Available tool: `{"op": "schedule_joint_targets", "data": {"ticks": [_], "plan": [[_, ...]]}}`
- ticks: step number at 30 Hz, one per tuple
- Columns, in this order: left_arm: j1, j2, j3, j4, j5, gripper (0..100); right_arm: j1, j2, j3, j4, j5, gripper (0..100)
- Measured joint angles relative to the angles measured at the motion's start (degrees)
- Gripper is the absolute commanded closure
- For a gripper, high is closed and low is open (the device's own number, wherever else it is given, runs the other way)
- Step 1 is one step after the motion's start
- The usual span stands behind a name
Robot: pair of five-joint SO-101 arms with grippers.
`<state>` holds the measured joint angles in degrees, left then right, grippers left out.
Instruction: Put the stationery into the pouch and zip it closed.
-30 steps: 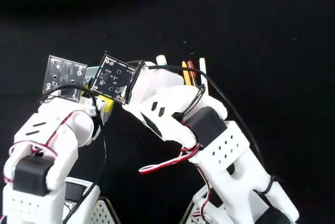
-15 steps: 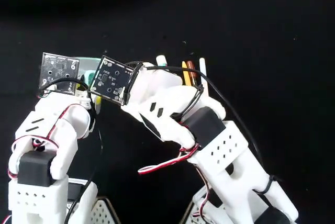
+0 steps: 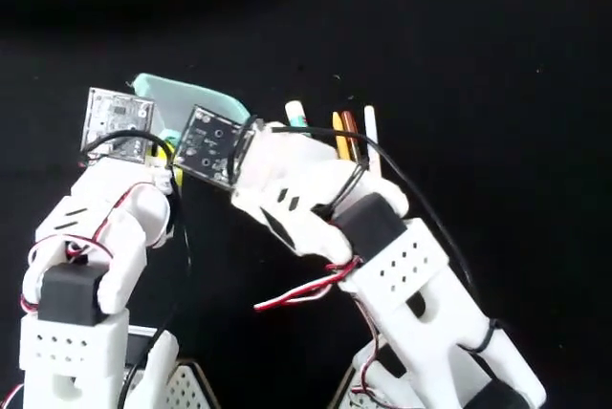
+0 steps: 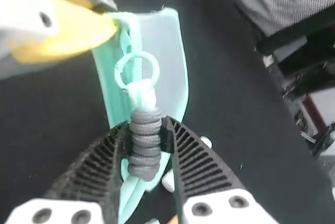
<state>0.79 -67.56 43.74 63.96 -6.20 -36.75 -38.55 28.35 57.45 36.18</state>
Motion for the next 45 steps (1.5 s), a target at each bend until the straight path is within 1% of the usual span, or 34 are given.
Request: {"op": "schedule_joint_targets", "data": {"ticks": [4,8,13,15,19,24,28,29,34,38,45], "plan": [[-0.53,0.18,0.35,0.0,0.18,97,4.4,-6.86,3.08,3.96,0.18,98.6],[-0.35,0.26,0.35,0.0,0.18,97,8.35,-17.93,8.44,5.01,0.18,98.6],[-0.35,0.26,0.35,0.0,0.18,97,10.02,-30.77,16.53,5.1,0.09,98.6],[-0.44,0.26,0.35,0.0,0.18,97,10.2,-34.64,19.08,4.75,-1.85,98.6],[-0.44,0.26,0.35,0.0,0.26,97,10.2,-40.18,24.88,0.44,-6.86,98.6],[-0.44,0.26,0.35,0.0,0.26,96,10.2,-42.37,29.98,-3.34,-7.91,98.6],[-0.44,0.35,-1.14,1.14,-1.67,82,10.2,-42.46,30.51,-3.96,-8.18,98.6],[-0.44,0.35,-2.02,1.85,-2.02,80,10.2,-42.46,30.51,-3.96,-8.35,98.6],[-0.53,0.35,-4.31,3.34,-2.55,80,10.55,-42.46,30.77,-3.96,-8.44,98.6],[-0.53,0.35,-3.87,0.97,-2.81,80,10.55,-42.46,30.77,-3.96,-8.44,98.6],[-0.53,0.35,0.35,-2.29,-2.81,80,10.55,-42.46,30.77,-3.96,-8.44,98.6]]}}
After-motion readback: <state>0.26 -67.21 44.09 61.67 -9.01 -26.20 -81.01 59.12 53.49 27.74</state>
